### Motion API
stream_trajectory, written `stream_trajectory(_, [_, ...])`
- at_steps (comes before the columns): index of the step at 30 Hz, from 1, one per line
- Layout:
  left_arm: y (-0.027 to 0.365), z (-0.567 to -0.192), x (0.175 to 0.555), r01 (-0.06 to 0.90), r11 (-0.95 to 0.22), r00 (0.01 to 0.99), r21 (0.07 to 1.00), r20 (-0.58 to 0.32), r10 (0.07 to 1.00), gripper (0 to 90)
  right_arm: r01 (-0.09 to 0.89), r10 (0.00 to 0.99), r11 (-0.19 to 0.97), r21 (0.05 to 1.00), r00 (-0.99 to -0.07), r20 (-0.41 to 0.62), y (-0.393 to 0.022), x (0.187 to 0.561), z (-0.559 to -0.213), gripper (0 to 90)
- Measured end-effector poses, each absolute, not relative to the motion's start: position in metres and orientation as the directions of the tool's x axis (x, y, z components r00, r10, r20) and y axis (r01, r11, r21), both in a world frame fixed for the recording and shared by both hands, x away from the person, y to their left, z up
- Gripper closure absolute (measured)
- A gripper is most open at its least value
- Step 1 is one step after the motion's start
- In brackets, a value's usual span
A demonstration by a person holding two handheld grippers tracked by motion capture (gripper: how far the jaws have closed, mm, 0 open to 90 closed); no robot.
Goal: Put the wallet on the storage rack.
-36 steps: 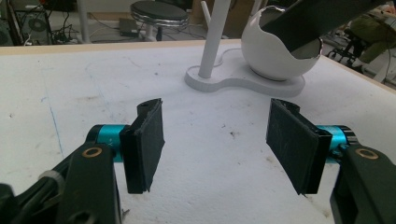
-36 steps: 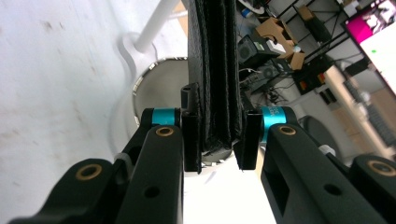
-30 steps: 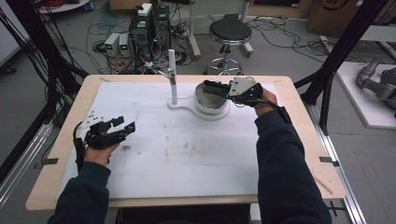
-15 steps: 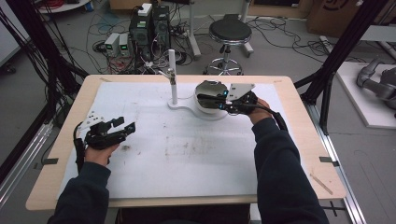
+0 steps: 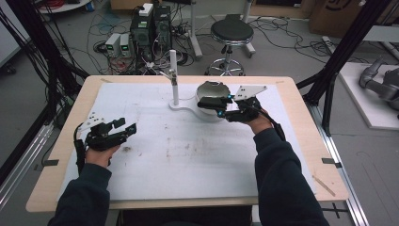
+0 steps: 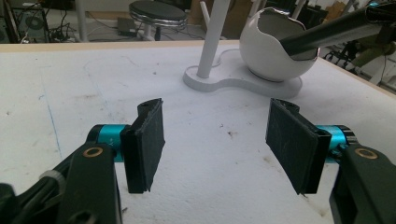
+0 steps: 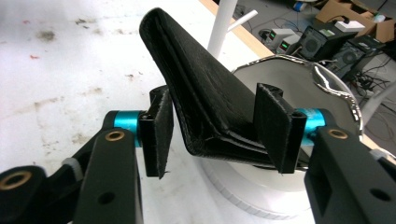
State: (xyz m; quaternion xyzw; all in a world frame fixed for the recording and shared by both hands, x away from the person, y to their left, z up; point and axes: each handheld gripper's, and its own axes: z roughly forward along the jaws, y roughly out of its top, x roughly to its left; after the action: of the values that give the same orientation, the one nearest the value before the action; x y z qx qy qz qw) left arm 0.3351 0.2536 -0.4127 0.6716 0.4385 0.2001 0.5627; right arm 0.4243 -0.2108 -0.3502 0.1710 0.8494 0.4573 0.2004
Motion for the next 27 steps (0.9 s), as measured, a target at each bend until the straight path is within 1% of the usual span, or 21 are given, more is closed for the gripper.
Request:
stream_trajectory(4, [0.253, -0.413, 0.336, 0.366, 0.013, 0.537, 0.931, -0.223, 0.813, 37.0, 0.121, 0.474, 0.503, 0.856, -0.867, -0.155, -0.213, 0.422, -0.354, 48.7])
stream_trajectory(6, [0.253, -0.413, 0.335, 0.366, 0.015, 0.538, 0.931, -0.224, 0.813, 37.1, 0.116, 0.468, 0.501, 0.858, -0.87, -0.156, -0.215, 0.423, -0.355, 53.0])
stream_trajectory(9, [0.253, -0.413, 0.335, 0.367, 0.017, 0.536, 0.93, -0.226, 0.813, 37.1, 0.076, 0.455, 0.541, 0.837, -0.864, -0.216, -0.213, 0.422, -0.357, 62.3])
stream_trajectory(14, [0.254, -0.413, 0.334, 0.363, 0.02, 0.534, 0.932, -0.225, 0.815, 37.1, 0.052, 0.442, 0.555, 0.83, -0.864, -0.242, -0.21, 0.424, -0.359, 67.2])
stream_trajectory(19, [0.254, -0.413, 0.334, 0.364, 0.018, 0.538, 0.931, -0.226, 0.812, 37.1, 0.025, 0.422, 0.572, 0.82, -0.866, -0.268, -0.21, 0.424, -0.36, 67.8])
stream_trajectory(21, [0.253, -0.412, 0.334, 0.365, 0.016, 0.537, 0.931, -0.225, 0.813, 37.1, 0.011, 0.402, 0.598, 0.801, -0.869, -0.289, -0.209, 0.423, -0.36, 68.4])
stream_trajectory(24, [0.253, -0.413, 0.334, 0.365, 0.017, 0.538, 0.931, -0.226, 0.812, 37.1, -0.038, 0.387, 0.642, 0.766, -0.846, -0.366, -0.21, 0.423, -0.35, 73.7])
stream_trajectory(26, [0.253, -0.413, 0.334, 0.367, 0.015, 0.537, 0.93, -0.225, 0.813, 37.1, -0.068, 0.352, 0.684, 0.726, -0.841, -0.411, -0.211, 0.425, -0.342, 75.5])
stream_trajectory(27, [0.253, -0.413, 0.334, 0.366, 0.015, 0.538, 0.931, -0.225, 0.812, 37.1, -0.062, 0.343, 0.699, 0.713, -0.845, -0.41, -0.21, 0.426, -0.339, 75.7])
